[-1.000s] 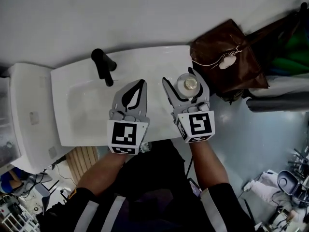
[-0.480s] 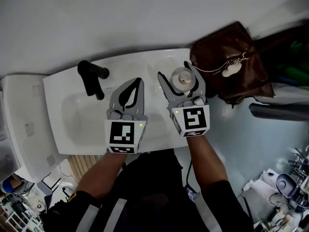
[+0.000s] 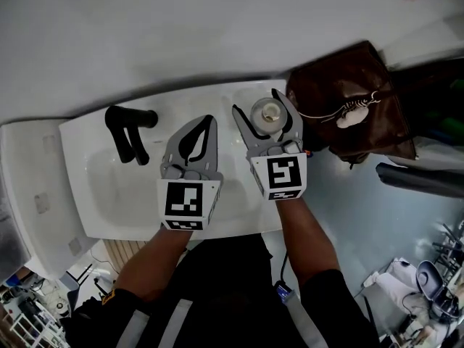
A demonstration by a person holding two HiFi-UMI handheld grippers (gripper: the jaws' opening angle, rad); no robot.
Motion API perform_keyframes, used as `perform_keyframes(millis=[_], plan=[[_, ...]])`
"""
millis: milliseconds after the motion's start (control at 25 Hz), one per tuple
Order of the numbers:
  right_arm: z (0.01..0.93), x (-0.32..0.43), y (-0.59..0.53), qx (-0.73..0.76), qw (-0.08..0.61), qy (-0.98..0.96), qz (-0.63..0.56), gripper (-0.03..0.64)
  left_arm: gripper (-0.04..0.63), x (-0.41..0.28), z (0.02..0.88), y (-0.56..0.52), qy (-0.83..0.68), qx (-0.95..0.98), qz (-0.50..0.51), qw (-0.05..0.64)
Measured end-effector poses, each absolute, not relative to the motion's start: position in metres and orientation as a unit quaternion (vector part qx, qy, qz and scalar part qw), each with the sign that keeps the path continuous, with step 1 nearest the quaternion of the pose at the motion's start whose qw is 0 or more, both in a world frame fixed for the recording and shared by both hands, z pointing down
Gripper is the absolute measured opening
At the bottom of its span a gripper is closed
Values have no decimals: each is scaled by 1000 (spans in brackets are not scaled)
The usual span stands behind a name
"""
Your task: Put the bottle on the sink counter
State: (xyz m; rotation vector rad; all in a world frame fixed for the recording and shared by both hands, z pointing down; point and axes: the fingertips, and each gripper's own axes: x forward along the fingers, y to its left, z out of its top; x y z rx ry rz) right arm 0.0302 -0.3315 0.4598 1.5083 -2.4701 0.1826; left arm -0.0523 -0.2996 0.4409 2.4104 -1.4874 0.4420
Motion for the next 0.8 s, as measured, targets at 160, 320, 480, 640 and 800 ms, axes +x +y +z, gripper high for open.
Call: perform_keyframes(millis=[160,320,480,640,800], plan=[[468,33,-338,517,127,-844,66,342,-2,-53,448,-309,-523,827,154,141],[475,35,-343,517,130,-844,68,342,-2,-50,453,-319,-530,822,154,141],[478,32,-350,509,136,-847,66,343,-2,-49,458,-329,-534,819,155,143],[484,32,-354,506,144,-848,69,344,-2,-49,464,-337,-539,815,158,142],[490,31,-358,502,149,-849,73,342,-2,-49,468,-344,-543,812,159,143]])
